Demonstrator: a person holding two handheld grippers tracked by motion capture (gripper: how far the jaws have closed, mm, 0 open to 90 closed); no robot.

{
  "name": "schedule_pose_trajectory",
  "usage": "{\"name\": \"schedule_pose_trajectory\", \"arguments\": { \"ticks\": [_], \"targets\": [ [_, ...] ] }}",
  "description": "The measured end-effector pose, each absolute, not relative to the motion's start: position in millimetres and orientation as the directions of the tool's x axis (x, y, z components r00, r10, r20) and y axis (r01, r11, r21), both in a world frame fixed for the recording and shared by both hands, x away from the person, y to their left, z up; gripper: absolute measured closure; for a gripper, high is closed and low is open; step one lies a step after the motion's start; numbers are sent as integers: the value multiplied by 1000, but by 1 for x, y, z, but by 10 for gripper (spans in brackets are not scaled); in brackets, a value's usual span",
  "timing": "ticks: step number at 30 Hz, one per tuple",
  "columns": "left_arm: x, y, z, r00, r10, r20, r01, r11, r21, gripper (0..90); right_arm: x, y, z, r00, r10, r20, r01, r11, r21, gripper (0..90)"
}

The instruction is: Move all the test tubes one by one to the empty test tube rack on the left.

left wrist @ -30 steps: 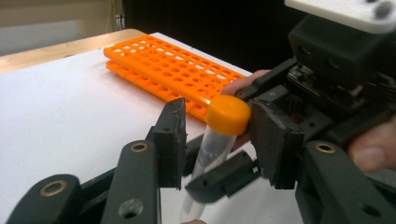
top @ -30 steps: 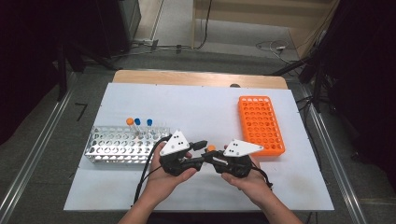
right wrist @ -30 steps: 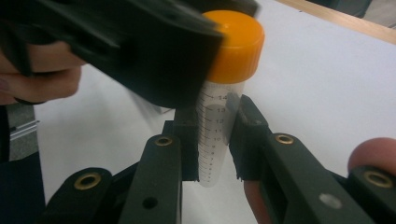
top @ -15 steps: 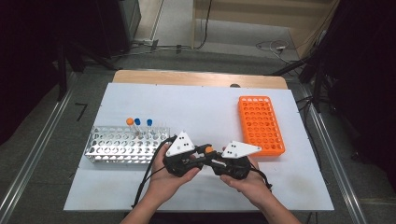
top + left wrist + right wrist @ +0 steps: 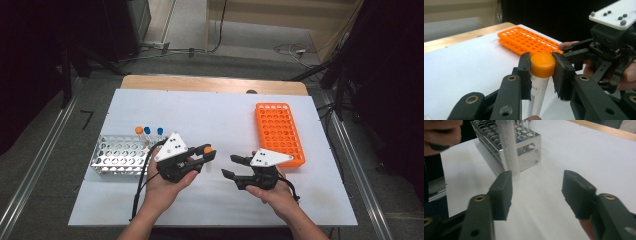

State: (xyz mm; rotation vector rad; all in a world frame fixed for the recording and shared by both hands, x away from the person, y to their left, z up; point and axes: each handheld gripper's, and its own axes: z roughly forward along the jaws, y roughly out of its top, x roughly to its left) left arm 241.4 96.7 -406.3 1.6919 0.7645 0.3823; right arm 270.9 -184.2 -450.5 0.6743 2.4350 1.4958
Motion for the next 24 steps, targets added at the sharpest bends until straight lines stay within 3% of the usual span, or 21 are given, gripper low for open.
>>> {"name": "schedule_pose_trajectory", "arguments": {
  "ticks": [5, 10, 24],
  "targets": [
    [242, 122, -397, 690, 711, -136, 270, -79, 960, 712, 273, -202, -449, -861, 506, 52, 274, 374, 886, 129],
    [243, 143, -391, 661, 737, -139, 267, -58, 962, 712, 273, -220, -451, -834, 551, 40, 284, 364, 887, 14],
    [244, 187, -390, 569, 812, -130, 270, -35, 962, 712, 269, -263, -455, -784, 620, 29, 311, 352, 883, 4]
  ]
}}
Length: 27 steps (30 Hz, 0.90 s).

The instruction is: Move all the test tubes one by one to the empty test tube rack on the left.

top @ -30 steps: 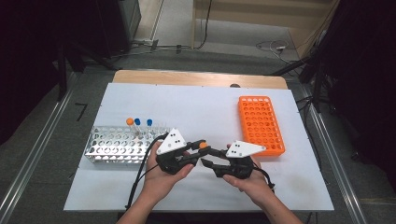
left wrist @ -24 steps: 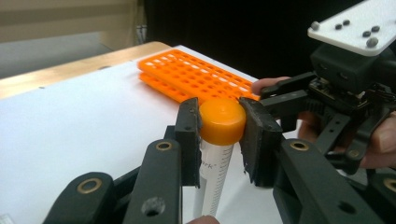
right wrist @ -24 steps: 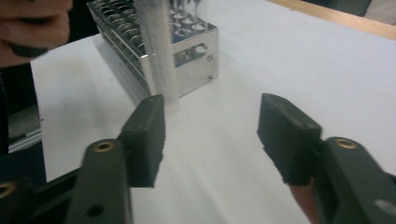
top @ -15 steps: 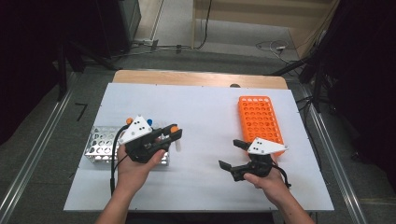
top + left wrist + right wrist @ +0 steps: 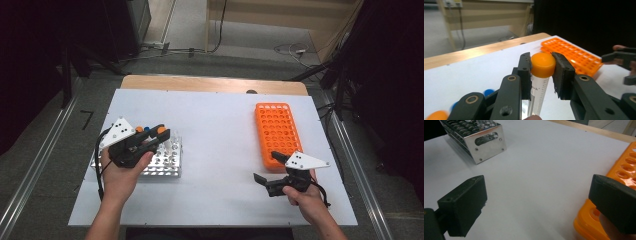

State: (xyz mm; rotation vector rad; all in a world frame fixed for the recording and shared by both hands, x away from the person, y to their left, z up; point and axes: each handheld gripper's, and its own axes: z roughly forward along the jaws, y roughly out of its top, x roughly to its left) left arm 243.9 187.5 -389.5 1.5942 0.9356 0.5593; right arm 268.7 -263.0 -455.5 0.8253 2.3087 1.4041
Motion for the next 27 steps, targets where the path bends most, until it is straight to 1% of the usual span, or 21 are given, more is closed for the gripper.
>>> {"name": "schedule_pose_trajectory", "arguments": {
  "ticks": [12, 17, 27],
  "targets": [
    [243, 224, -390, 484, 864, -142, 266, 10, 964, 712, 271, -301, -457, -726, 686, 43, 337, 302, 892, 7],
    [244, 235, -391, 452, 882, -134, 261, 13, 965, 712, 277, -309, -461, -705, 707, 50, 360, 296, 885, 7],
    [246, 256, -396, 371, 920, -130, 247, 37, 968, 712, 281, -317, -462, -686, 726, 52, 362, 279, 889, 7]
  ]
}}
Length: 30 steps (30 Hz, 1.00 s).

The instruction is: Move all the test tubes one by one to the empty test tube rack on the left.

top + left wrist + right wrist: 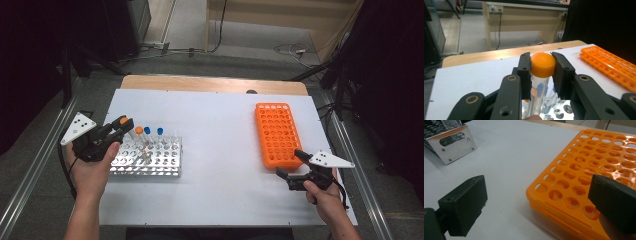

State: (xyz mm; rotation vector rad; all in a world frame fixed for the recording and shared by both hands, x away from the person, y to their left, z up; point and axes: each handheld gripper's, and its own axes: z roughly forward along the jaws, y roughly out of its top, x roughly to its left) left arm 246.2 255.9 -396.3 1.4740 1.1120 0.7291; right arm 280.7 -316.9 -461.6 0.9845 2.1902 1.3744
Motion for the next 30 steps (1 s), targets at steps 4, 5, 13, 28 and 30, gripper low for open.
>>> {"name": "schedule_pose_trajectory", "arguments": {
  "ticks": [4, 5, 13, 28, 30],
  "targets": [
    [251, 260, -400, 342, 931, -128, 236, 47, 971, 712, 281, -318, -461, -681, 730, 53, 363, 274, 891, 8],
    [253, 260, -401, 336, 933, -126, 234, 47, 971, 712, 281, -319, -461, -679, 732, 53, 363, 272, 891, 8],
    [262, 258, -413, 313, 942, -120, 245, 42, 969, 712, 281, -320, -461, -675, 737, 47, 360, 273, 892, 10],
    [270, 253, -436, 307, 943, -127, 316, 25, 948, 711, 282, -320, -464, -677, 734, 54, 365, 271, 891, 11],
    [269, 253, -436, 305, 943, -131, 315, 30, 949, 710, 283, -321, -464, -676, 735, 58, 368, 269, 890, 11]
  ]
}}
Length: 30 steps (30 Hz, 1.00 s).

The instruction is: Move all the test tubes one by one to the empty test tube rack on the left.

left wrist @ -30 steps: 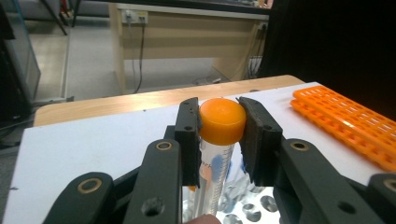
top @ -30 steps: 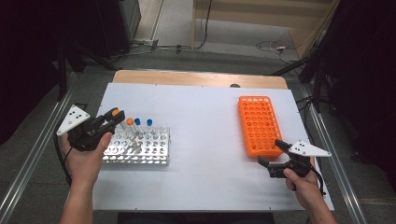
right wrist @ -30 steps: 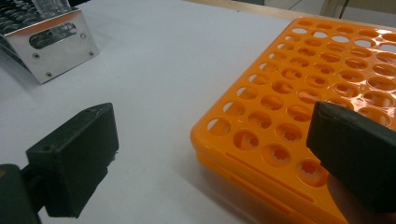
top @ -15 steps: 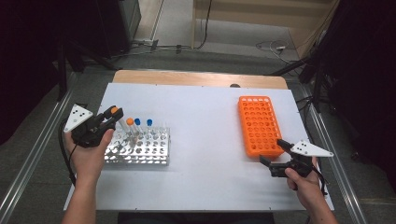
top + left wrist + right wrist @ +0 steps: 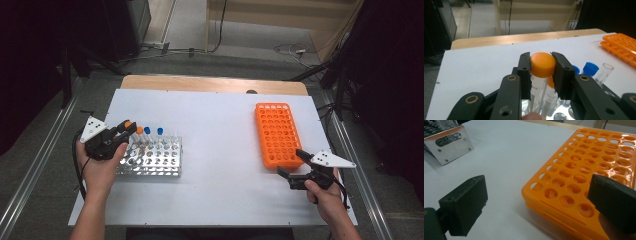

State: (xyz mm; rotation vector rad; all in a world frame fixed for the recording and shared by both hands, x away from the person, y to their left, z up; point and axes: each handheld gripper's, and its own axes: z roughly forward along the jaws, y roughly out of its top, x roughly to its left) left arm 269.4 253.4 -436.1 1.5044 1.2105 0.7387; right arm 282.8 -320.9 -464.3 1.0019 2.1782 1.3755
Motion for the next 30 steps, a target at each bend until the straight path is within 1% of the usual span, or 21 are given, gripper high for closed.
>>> {"name": "schedule_pose_trajectory", "arguments": {
  "ticks": [5, 11, 13, 17, 20, 25, 30],
  "targets": [
    [270, 256, -437, 305, 939, -160, 322, 57, 945, 708, 284, -321, -466, -671, 739, 59, 372, 267, 889, 11],
    [270, 254, -435, 306, 939, -154, 328, 48, 943, 708, 283, -321, -466, -671, 739, 58, 370, 266, 890, 12],
    [269, 254, -434, 308, 937, -168, 326, 62, 943, 707, 283, -322, -466, -671, 739, 58, 369, 265, 891, 13],
    [269, 255, -434, 284, 943, -173, 340, 69, 938, 707, 282, -322, -465, -671, 739, 57, 366, 263, 893, 13],
    [270, 256, -435, 273, 942, -193, 348, 90, 933, 707, 283, -322, -466, -671, 739, 55, 367, 266, 892, 14],
    [268, 252, -433, 300, 937, -178, 353, 65, 933, 704, 284, -321, -467, -670, 740, 58, 371, 266, 890, 14],
    [266, 246, -429, 321, 937, -134, 360, 10, 933, 699, 283, -321, -467, -672, 739, 56, 370, 269, 889, 14]
  ]
}}
